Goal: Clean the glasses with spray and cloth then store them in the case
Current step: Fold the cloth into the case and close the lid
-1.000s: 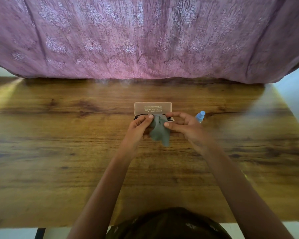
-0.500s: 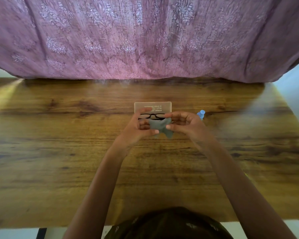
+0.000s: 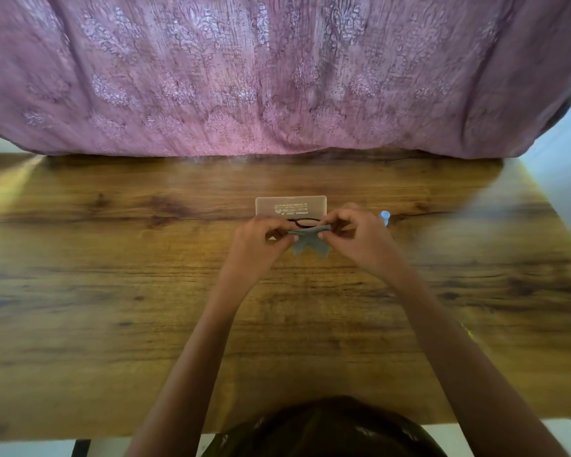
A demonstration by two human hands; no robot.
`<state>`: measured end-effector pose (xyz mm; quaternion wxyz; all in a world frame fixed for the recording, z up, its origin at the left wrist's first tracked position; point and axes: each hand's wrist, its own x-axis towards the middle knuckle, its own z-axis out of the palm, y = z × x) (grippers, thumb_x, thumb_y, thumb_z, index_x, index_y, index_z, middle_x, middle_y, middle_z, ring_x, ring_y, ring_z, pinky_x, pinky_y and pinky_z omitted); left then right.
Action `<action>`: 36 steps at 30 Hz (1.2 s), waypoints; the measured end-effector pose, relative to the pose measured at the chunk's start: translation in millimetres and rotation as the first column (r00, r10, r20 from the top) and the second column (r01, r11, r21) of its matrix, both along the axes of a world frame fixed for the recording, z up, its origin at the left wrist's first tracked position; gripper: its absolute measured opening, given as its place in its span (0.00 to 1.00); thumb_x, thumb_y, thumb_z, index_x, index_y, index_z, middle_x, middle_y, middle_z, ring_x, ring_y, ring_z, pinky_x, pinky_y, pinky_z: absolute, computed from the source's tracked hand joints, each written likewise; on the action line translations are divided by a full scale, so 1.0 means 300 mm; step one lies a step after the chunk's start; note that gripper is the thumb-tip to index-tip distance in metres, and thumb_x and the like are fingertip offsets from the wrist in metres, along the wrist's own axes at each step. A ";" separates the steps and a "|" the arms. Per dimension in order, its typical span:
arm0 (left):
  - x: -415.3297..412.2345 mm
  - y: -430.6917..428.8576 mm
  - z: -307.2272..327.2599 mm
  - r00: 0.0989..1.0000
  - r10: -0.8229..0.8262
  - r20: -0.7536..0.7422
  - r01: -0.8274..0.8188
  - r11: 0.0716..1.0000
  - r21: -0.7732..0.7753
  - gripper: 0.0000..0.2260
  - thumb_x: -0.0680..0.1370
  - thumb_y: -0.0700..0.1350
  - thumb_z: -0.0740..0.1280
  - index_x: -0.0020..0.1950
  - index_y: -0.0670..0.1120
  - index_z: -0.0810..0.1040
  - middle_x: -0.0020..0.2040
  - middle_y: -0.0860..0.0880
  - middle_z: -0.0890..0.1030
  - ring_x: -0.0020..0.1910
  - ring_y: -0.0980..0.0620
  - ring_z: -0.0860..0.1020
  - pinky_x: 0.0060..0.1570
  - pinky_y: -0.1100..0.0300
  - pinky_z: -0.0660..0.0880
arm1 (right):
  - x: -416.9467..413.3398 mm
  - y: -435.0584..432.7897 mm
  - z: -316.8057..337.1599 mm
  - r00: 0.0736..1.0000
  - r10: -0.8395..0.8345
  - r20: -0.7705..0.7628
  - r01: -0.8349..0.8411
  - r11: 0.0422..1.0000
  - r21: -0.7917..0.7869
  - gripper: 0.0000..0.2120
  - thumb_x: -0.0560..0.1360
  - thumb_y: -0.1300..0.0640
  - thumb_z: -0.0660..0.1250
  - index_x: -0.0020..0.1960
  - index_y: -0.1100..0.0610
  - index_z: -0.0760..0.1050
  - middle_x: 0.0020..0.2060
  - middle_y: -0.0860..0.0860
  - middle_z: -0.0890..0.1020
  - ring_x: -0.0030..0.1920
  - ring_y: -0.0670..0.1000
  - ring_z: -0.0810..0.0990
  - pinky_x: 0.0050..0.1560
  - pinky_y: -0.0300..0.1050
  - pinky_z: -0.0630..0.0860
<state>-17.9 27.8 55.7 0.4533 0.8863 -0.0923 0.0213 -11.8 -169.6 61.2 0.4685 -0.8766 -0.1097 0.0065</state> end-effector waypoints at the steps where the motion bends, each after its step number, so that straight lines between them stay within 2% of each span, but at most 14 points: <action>1: -0.001 0.003 0.006 1.000 0.002 -0.024 -0.003 1.000 -0.027 0.08 0.74 0.40 0.73 0.52 0.47 0.84 0.49 0.48 0.83 0.42 0.58 0.77 0.44 0.73 0.72 | 0.000 -0.001 0.003 1.000 0.009 -0.018 -0.008 0.999 0.044 0.07 0.73 0.62 0.73 0.47 0.52 0.78 0.49 0.48 0.78 0.48 0.46 0.80 0.51 0.34 0.77; 3: -0.004 0.009 0.017 0.993 -0.005 -0.122 -0.015 0.987 -0.161 0.06 0.75 0.41 0.72 0.50 0.50 0.83 0.50 0.49 0.81 0.46 0.57 0.78 0.46 0.71 0.73 | 0.000 -0.006 0.011 0.995 0.031 -0.099 -0.013 0.984 0.177 0.06 0.74 0.62 0.71 0.47 0.53 0.78 0.49 0.46 0.79 0.49 0.42 0.80 0.52 0.36 0.77; 5: -0.012 0.009 0.030 0.965 -0.056 -0.256 -0.041 0.933 -0.359 0.05 0.77 0.40 0.69 0.49 0.48 0.82 0.50 0.49 0.80 0.47 0.58 0.77 0.47 0.71 0.73 | 0.001 -0.005 0.019 0.977 0.082 -0.197 -0.019 0.953 0.303 0.05 0.76 0.62 0.69 0.47 0.52 0.77 0.44 0.43 0.82 0.46 0.39 0.80 0.46 0.33 0.76; 8: -0.016 0.004 0.041 0.922 -0.132 -0.363 -0.089 0.842 -0.533 0.04 0.79 0.39 0.66 0.48 0.46 0.80 0.45 0.51 0.80 0.45 0.57 0.78 0.47 0.66 0.75 | 0.000 0.004 0.023 0.941 0.126 -0.315 0.028 0.897 0.441 0.06 0.78 0.60 0.66 0.48 0.49 0.77 0.41 0.42 0.84 0.45 0.42 0.82 0.42 0.34 0.77; 11: -0.007 -0.009 0.036 0.905 -0.110 -0.411 -0.171 0.791 -0.587 0.04 0.79 0.40 0.66 0.49 0.48 0.80 0.42 0.54 0.83 0.42 0.56 0.81 0.42 0.63 0.78 | -0.002 0.012 0.019 0.922 0.133 -0.363 0.077 0.857 0.510 0.04 0.79 0.58 0.66 0.50 0.50 0.76 0.43 0.43 0.85 0.46 0.43 0.83 0.40 0.37 0.79; 14: -0.002 -0.012 0.021 0.880 -0.085 -0.466 -0.260 0.737 -0.624 0.04 0.78 0.43 0.68 0.51 0.47 0.81 0.45 0.52 0.85 0.46 0.52 0.83 0.47 0.57 0.81 | -0.003 0.014 0.011 0.903 0.131 -0.409 0.133 0.820 0.556 0.04 0.78 0.58 0.66 0.52 0.51 0.77 0.45 0.46 0.85 0.48 0.47 0.84 0.40 0.41 0.80; 17: -0.004 -0.008 0.003 0.827 -0.144 -0.544 -0.302 0.702 -0.645 0.18 0.72 0.47 0.74 0.59 0.42 0.80 0.58 0.44 0.83 0.56 0.46 0.82 0.53 0.53 0.80 | -0.001 0.008 0.006 0.881 0.152 -0.448 0.171 0.780 0.601 0.12 0.74 0.57 0.71 0.56 0.56 0.77 0.49 0.50 0.85 0.50 0.50 0.84 0.40 0.42 0.80; 19: -0.010 -0.005 -0.002 0.792 -0.214 -0.572 -0.302 0.676 -0.672 0.25 0.68 0.44 0.75 0.63 0.40 0.77 0.60 0.42 0.82 0.58 0.46 0.81 0.53 0.54 0.80 | 0.001 0.003 0.008 0.870 0.159 -0.466 0.190 0.765 0.616 0.20 0.67 0.55 0.75 0.58 0.58 0.77 0.49 0.52 0.85 0.50 0.51 0.85 0.41 0.41 0.81; 22: -0.018 -0.006 -0.008 0.797 -0.267 -0.542 -0.263 0.655 -0.708 0.24 0.69 0.35 0.73 0.64 0.39 0.76 0.58 0.42 0.82 0.54 0.46 0.83 0.50 0.56 0.82 | 0.004 -0.012 -0.001 0.866 0.150 -0.477 0.202 0.768 0.607 0.25 0.63 0.57 0.76 0.59 0.59 0.78 0.51 0.54 0.85 0.52 0.53 0.84 0.44 0.42 0.81; 25: -0.020 -0.004 -0.017 0.832 -0.211 -0.513 -0.252 0.680 -0.688 0.20 0.72 0.32 0.71 0.64 0.41 0.76 0.58 0.42 0.83 0.55 0.46 0.82 0.53 0.55 0.81 | 0.002 -0.018 -0.010 0.893 0.145 -0.427 0.163 0.779 0.606 0.22 0.64 0.59 0.77 0.58 0.58 0.80 0.52 0.56 0.85 0.54 0.55 0.84 0.48 0.43 0.82; 27: -0.018 -0.003 -0.022 0.840 -0.182 -0.511 -0.275 0.670 -0.690 0.20 0.73 0.33 0.71 0.64 0.42 0.77 0.57 0.43 0.83 0.55 0.45 0.82 0.54 0.53 0.80 | 0.001 -0.017 -0.011 0.927 0.142 -0.347 0.102 0.794 0.599 0.14 0.68 0.63 0.75 0.52 0.53 0.83 0.49 0.53 0.86 0.52 0.52 0.84 0.47 0.42 0.81; 28: -0.016 -0.002 -0.025 0.841 -0.175 -0.511 -0.285 0.660 -0.695 0.20 0.73 0.33 0.71 0.63 0.42 0.77 0.56 0.43 0.83 0.55 0.46 0.82 0.53 0.54 0.81 | -0.001 -0.015 -0.008 0.943 0.140 -0.301 0.067 0.807 0.587 0.13 0.70 0.66 0.74 0.49 0.50 0.84 0.47 0.51 0.86 0.50 0.49 0.85 0.47 0.40 0.80; 31: -0.013 0.002 -0.031 0.849 -0.183 -0.496 -0.283 0.636 -0.718 0.19 0.72 0.32 0.70 0.62 0.45 0.78 0.54 0.46 0.84 0.53 0.49 0.83 0.46 0.59 0.81 | -0.003 -0.013 0.006 0.974 0.165 -0.157 -0.072 0.878 0.474 0.16 0.74 0.69 0.69 0.45 0.47 0.84 0.48 0.48 0.86 0.52 0.48 0.84 0.49 0.37 0.79; 36: -0.013 0.004 -0.035 0.836 -0.230 -0.498 -0.306 0.558 -0.772 0.19 0.71 0.34 0.70 0.62 0.43 0.78 0.54 0.45 0.85 0.53 0.50 0.83 0.45 0.61 0.81 | -0.005 -0.014 0.019 0.981 0.195 -0.018 -0.177 0.922 0.343 0.17 0.74 0.73 0.65 0.45 0.52 0.82 0.49 0.50 0.85 0.54 0.49 0.82 0.56 0.42 0.78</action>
